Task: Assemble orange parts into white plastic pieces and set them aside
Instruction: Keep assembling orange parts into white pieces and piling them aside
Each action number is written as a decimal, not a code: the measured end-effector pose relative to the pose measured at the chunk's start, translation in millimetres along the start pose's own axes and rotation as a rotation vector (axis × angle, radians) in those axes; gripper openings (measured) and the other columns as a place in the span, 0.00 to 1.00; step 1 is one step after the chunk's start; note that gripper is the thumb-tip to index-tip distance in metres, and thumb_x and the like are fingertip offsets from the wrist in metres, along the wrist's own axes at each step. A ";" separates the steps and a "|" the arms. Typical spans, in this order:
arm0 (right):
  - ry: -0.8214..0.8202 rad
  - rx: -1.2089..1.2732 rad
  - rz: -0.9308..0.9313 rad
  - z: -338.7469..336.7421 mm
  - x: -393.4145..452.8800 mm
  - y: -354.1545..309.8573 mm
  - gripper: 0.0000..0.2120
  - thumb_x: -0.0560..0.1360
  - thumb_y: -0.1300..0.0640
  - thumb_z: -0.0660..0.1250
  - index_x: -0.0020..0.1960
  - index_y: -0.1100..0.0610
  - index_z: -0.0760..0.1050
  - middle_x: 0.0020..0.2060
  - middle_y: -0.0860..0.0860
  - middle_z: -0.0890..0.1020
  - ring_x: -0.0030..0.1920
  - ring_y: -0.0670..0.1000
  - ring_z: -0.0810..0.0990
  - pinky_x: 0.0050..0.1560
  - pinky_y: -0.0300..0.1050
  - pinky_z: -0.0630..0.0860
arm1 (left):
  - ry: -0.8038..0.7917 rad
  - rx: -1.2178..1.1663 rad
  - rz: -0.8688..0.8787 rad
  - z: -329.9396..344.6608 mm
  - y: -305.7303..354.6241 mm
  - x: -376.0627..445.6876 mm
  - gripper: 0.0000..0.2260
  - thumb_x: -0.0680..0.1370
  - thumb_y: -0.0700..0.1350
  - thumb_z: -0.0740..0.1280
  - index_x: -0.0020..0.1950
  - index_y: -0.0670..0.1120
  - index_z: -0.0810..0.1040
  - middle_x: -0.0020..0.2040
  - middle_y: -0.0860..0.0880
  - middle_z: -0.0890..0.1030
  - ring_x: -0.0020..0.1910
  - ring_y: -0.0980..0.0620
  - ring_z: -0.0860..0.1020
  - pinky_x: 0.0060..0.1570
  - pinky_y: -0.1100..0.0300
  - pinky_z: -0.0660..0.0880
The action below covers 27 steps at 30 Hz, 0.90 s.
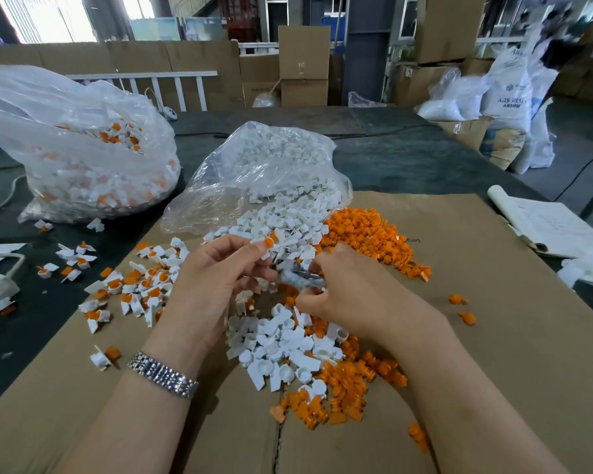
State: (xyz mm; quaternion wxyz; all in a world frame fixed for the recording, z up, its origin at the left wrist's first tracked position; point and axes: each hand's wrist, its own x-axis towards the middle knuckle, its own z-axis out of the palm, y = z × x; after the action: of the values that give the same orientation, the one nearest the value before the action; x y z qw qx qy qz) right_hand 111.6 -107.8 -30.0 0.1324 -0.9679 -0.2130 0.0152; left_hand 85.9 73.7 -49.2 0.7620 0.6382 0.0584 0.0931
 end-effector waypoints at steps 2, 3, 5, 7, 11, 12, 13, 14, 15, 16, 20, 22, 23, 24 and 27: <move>0.026 0.075 0.002 -3.9 -0.1 4.1 0.15 0.76 0.46 0.65 0.54 0.57 0.74 0.51 0.53 0.72 0.42 0.50 0.73 0.36 0.41 0.69 | -0.001 -0.029 0.005 -0.2 0.8 -0.5 0.06 0.77 0.42 0.75 0.40 0.48 0.86 0.42 0.44 0.86 0.39 0.49 0.85 0.32 0.64 0.78; 0.041 0.129 0.003 -6.7 -0.7 6.4 0.15 0.77 0.47 0.65 0.57 0.57 0.75 0.51 0.53 0.74 0.43 0.52 0.75 0.37 0.43 0.73 | -0.006 -0.049 0.006 -0.5 1.3 -0.6 0.06 0.77 0.41 0.74 0.40 0.47 0.86 0.42 0.43 0.86 0.39 0.49 0.85 0.32 0.64 0.78; 0.076 0.295 0.006 -14.5 -2.4 12.1 0.17 0.78 0.49 0.66 0.62 0.56 0.77 0.52 0.52 0.79 0.44 0.52 0.80 0.41 0.46 0.79 | -0.016 -0.089 0.007 -0.9 2.4 -0.6 0.05 0.77 0.40 0.74 0.42 0.45 0.86 0.42 0.43 0.86 0.37 0.50 0.84 0.32 0.64 0.78; 0.072 0.448 0.011 -23.3 -4.4 19.3 0.21 0.76 0.48 0.70 0.67 0.52 0.76 0.51 0.47 0.82 0.44 0.45 0.83 0.41 0.38 0.81 | -0.025 -0.110 0.006 -0.6 3.6 -0.4 0.02 0.77 0.40 0.73 0.45 0.42 0.84 0.42 0.43 0.85 0.36 0.50 0.83 0.31 0.64 0.77; -0.067 0.622 -0.019 -27.5 -7.2 22.2 0.08 0.77 0.53 0.69 0.56 0.51 0.82 0.39 0.47 0.84 0.37 0.40 0.82 0.38 0.34 0.76 | -0.044 -0.111 0.014 1.2 3.9 -1.3 0.02 0.77 0.40 0.73 0.46 0.41 0.83 0.41 0.45 0.84 0.36 0.50 0.83 0.31 0.64 0.76; -0.103 0.660 -0.021 -26.9 -7.6 20.0 0.05 0.78 0.55 0.68 0.51 0.53 0.82 0.38 0.49 0.85 0.36 0.43 0.83 0.38 0.35 0.76 | -0.047 -0.108 0.020 1.5 3.7 -1.5 0.02 0.77 0.40 0.73 0.45 0.41 0.83 0.41 0.45 0.84 0.35 0.50 0.83 0.31 0.64 0.76; -0.133 0.679 -0.021 -26.5 -8.0 17.8 0.06 0.79 0.55 0.66 0.49 0.55 0.81 0.38 0.51 0.85 0.37 0.46 0.83 0.37 0.36 0.75 | -0.048 -0.104 0.026 1.4 3.5 -1.7 0.02 0.77 0.40 0.73 0.45 0.42 0.83 0.41 0.45 0.84 0.36 0.50 0.83 0.31 0.64 0.76; -0.157 0.681 -0.022 -26.4 -8.2 16.0 0.07 0.79 0.56 0.65 0.48 0.56 0.80 0.38 0.52 0.85 0.37 0.47 0.83 0.37 0.37 0.75 | -0.047 -0.099 0.031 1.3 3.4 -1.9 0.02 0.77 0.40 0.73 0.45 0.42 0.83 0.41 0.45 0.84 0.36 0.50 0.83 0.31 0.64 0.76; -0.173 0.672 -0.028 -26.8 -8.6 14.7 0.08 0.79 0.55 0.64 0.48 0.57 0.80 0.39 0.53 0.85 0.38 0.48 0.83 0.38 0.39 0.76 | -0.045 -0.094 0.035 1.1 3.1 -1.8 0.02 0.77 0.40 0.74 0.44 0.43 0.84 0.41 0.44 0.84 0.36 0.50 0.83 0.31 0.64 0.76; -0.183 0.656 -0.041 -27.4 -8.7 13.9 0.08 0.80 0.55 0.64 0.48 0.58 0.80 0.40 0.54 0.86 0.40 0.50 0.84 0.40 0.41 0.77 | -0.043 -0.090 0.039 1.1 2.7 -1.7 0.02 0.76 0.41 0.74 0.44 0.43 0.84 0.41 0.44 0.85 0.36 0.50 0.83 0.31 0.64 0.76; -0.201 0.616 -0.096 -28.2 -10.9 10.6 0.11 0.81 0.54 0.63 0.47 0.60 0.80 0.40 0.55 0.85 0.38 0.52 0.82 0.42 0.45 0.77 | -0.041 -0.053 0.065 1.4 0.8 -1.6 0.03 0.77 0.41 0.74 0.42 0.46 0.85 0.40 0.45 0.85 0.36 0.50 0.84 0.31 0.64 0.76; -0.189 0.598 -0.110 -29.2 -12.2 8.1 0.14 0.82 0.50 0.63 0.46 0.60 0.79 0.38 0.54 0.85 0.35 0.47 0.81 0.41 0.43 0.78 | -0.033 -0.037 0.079 0.9 -0.2 -1.5 0.05 0.77 0.42 0.74 0.41 0.47 0.85 0.40 0.45 0.85 0.37 0.50 0.84 0.32 0.64 0.76; -0.182 0.587 -0.110 -29.9 -13.3 7.0 0.16 0.82 0.48 0.63 0.46 0.59 0.79 0.37 0.54 0.84 0.35 0.46 0.81 0.42 0.43 0.78 | -0.028 -0.035 0.082 0.6 -0.6 -1.5 0.05 0.77 0.42 0.74 0.42 0.47 0.85 0.40 0.45 0.85 0.37 0.49 0.84 0.32 0.64 0.77; -0.175 0.571 -0.111 -30.7 -14.4 5.7 0.16 0.81 0.46 0.63 0.46 0.59 0.78 0.37 0.53 0.84 0.35 0.46 0.81 0.42 0.44 0.79 | -0.024 -0.035 0.085 0.5 -0.9 -1.7 0.04 0.78 0.42 0.74 0.43 0.47 0.85 0.40 0.45 0.85 0.37 0.49 0.84 0.32 0.64 0.77; -0.139 0.495 -0.114 -30.9 -17.9 0.3 0.18 0.81 0.44 0.62 0.46 0.58 0.77 0.37 0.55 0.83 0.36 0.51 0.81 0.44 0.51 0.80 | -0.013 -0.015 0.097 1.0 -2.0 -2.7 0.03 0.78 0.42 0.74 0.44 0.45 0.85 0.40 0.45 0.85 0.38 0.49 0.84 0.33 0.64 0.77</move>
State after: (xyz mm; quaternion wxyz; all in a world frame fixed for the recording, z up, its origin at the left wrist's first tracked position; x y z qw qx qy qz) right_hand 98.2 -123.3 -0.8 0.3510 -0.8890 -0.2657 0.1259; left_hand 83.7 71.8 -51.0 0.7617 0.6351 0.0219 0.1260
